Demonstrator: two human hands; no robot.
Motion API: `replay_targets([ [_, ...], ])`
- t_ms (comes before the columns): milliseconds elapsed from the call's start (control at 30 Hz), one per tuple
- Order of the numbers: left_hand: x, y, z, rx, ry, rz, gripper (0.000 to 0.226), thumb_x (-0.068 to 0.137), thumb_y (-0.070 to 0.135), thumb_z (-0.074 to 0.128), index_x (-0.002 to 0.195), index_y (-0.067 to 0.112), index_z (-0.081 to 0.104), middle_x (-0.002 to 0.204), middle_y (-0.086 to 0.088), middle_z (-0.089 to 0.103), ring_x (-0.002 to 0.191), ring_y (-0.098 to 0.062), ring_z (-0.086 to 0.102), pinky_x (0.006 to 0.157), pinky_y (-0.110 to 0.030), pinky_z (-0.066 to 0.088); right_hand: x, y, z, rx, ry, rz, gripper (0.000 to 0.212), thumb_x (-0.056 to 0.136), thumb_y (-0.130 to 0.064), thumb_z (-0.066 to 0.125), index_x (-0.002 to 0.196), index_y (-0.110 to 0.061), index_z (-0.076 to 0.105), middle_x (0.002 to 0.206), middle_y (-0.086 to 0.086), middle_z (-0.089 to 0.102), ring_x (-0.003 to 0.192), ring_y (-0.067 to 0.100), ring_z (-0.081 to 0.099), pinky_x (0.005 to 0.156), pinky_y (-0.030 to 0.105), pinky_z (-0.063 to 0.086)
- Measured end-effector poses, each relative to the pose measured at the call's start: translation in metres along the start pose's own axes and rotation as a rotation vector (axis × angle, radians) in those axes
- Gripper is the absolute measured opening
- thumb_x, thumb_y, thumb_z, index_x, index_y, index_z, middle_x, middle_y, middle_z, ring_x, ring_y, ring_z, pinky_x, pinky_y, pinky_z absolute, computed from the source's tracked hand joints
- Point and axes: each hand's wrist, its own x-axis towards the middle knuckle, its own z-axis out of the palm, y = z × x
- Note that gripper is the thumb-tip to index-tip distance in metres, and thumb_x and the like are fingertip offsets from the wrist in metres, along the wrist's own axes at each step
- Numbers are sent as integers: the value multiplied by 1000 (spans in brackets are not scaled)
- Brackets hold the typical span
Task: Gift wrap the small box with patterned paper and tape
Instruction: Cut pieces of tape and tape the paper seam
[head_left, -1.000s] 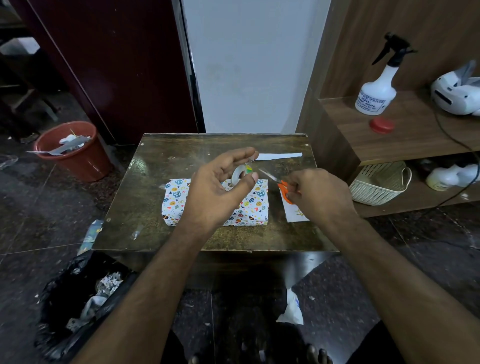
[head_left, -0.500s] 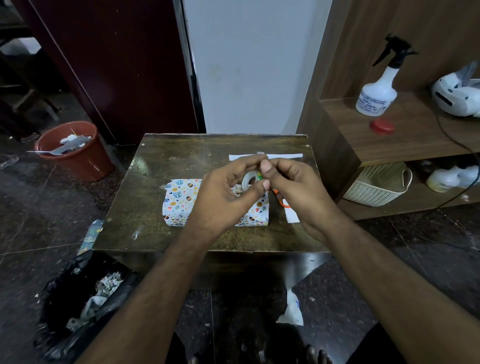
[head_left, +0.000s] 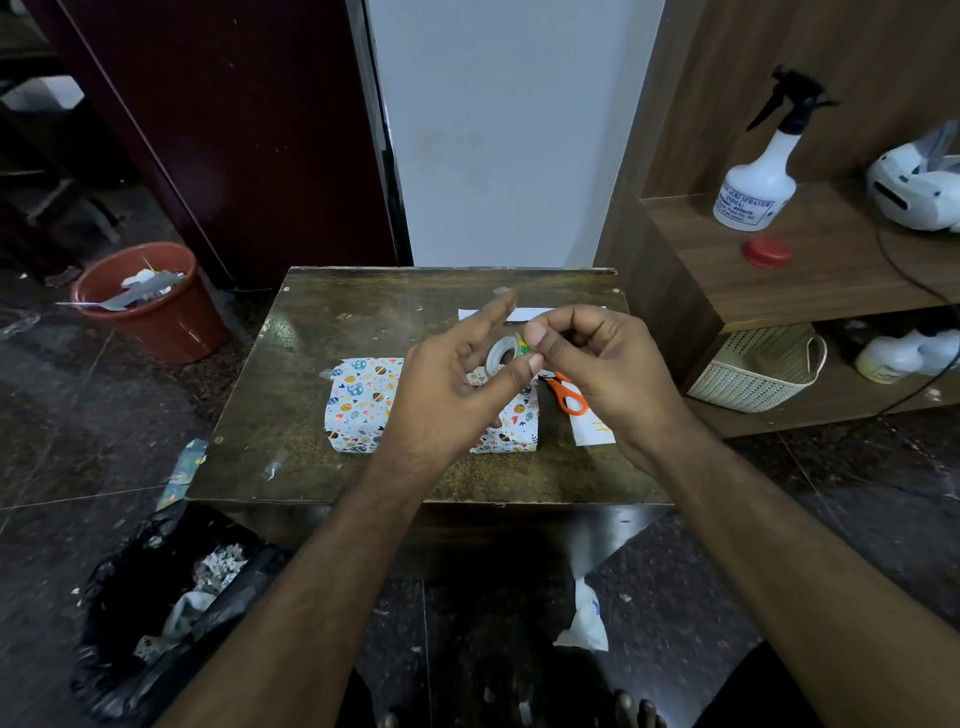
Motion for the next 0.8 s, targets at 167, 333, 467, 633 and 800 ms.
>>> replay_targets([
  [167,3,-1,3,-77,6,-19,65,92,14,78,151,20,52,136,25,59,119,-2,67,50,-32,58,0,1,3,-85,59,-101,5,94,-27,75,91,-23,77,89,3,74,91,37,69,85,59,57],
  [333,5,1,2,-237,6,-39,64,87,0,78,146,5,54,142,-1,64,116,-15,71,54,-21,56,-1,-3,1,-180,79,-195,7,95,-26,73,91,-22,75,85,-12,67,85,20,66,78,54,57],
  [467,7,0,2,-253,31,-8,65,88,1,78,148,7,52,148,0,60,116,-14,71,53,-23,56,-4,-7,3,-175,98,-260,8,96,-26,72,89,-22,74,87,-5,66,86,28,66,74,56,54],
  [633,4,4,0,-214,37,39,69,88,-2,77,150,11,50,150,4,57,115,-10,71,55,-21,57,-6,-8,6,-134,141,-166,11,96,-29,71,89,-22,74,87,0,72,86,29,68,79,50,57],
  [800,0,3,4,-153,29,76,68,87,-4,77,147,20,53,118,33,67,112,3,67,62,-29,62,-4,-3,2,-188,84,-39,21,93,-38,67,83,-21,74,77,1,73,80,28,69,75,45,58],
])
